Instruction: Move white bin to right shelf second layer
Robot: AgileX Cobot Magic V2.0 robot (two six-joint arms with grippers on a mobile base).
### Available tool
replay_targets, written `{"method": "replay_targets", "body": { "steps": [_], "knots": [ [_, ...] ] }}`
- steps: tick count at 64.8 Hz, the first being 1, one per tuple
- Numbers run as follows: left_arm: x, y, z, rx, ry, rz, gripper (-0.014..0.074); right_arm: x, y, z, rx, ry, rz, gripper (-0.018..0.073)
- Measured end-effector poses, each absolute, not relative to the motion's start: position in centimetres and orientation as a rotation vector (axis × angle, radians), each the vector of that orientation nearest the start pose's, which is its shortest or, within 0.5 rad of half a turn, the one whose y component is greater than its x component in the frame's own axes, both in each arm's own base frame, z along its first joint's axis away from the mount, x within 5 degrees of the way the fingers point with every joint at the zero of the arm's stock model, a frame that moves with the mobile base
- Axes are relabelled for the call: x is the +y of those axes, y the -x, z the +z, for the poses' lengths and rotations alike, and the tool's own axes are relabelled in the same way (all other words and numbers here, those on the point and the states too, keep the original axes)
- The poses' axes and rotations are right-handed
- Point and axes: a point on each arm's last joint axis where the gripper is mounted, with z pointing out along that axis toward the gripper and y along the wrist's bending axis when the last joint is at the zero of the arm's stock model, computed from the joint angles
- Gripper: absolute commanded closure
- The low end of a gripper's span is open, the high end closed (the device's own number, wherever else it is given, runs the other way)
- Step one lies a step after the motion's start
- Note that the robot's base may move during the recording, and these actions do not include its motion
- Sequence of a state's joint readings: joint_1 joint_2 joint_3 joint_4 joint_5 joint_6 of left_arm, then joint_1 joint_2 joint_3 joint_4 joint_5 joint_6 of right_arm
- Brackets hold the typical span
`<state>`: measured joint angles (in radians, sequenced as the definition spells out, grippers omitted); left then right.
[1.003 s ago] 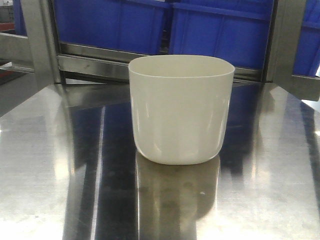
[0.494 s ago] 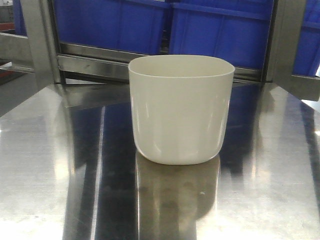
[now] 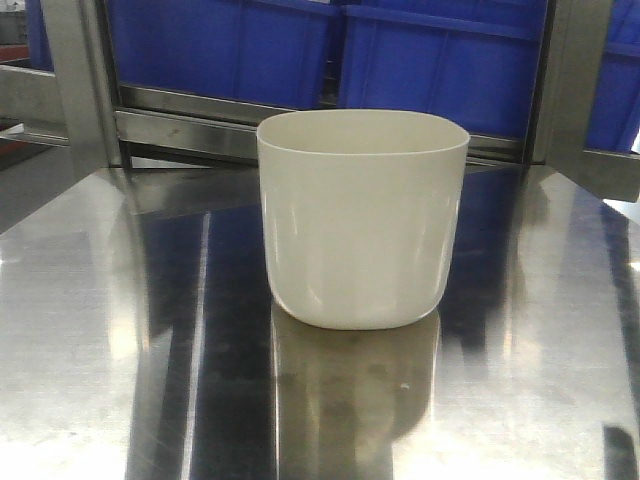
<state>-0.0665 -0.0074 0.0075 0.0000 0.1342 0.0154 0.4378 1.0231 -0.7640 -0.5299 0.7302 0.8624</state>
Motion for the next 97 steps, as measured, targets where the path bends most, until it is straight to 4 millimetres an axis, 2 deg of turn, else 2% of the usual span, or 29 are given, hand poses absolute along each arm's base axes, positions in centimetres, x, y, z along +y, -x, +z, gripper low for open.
{"method": "replay_targets", "body": {
  "steps": [5, 17, 26, 37, 54, 67, 86, 97],
  "knots": [
    [-0.4, -5.6, 19.9, 1.617, -0.066, -0.039, 0.0512, 7.5, -19.9, 31.3, 2.361, -0.123, 0.018, 0.0269],
    [-0.4, -5.6, 19.9, 1.617, -0.066, -0.039, 0.0512, 11.1, -21.6, 32.8, 2.417, -0.049, -0.015, 0.0269],
    [-0.4, -5.6, 19.9, 1.617, -0.066, -0.039, 0.0512, 12.8, -23.2, 34.1, 2.459, -0.083, -0.035, 0.0269],
    [-0.4, -5.6, 19.9, 1.617, -0.066, -0.039, 0.0512, 14.3, -24.4, 35.1, 2.510, -0.141, 0.031, 0.0269],
    [-0.4, -5.6, 19.9, 1.617, -0.066, -0.039, 0.0512, 15.9, -25.4, 34.5, 2.570, -0.144, 0.085, 0.0269],
    [-0.4, -5.6, 19.9, 1.617, -0.066, -0.039, 0.0512, 16.9, -25.6, 34.2, 2.585, -0.048, 0.075, 0.0269],
    [-0.4, -5.6, 19.9, 1.617, -0.066, -0.039, 0.0512, 18.6, -27.6, 33.9, 2.592, -0.027, 0.065, 0.0269],
    [-0.4, -5.6, 19.9, 1.617, -0.066, -0.039, 0.0512, 19.2, -28.3, 33.0, 2.615, -0.024, 0.052, 0.0269]
  ]
}}
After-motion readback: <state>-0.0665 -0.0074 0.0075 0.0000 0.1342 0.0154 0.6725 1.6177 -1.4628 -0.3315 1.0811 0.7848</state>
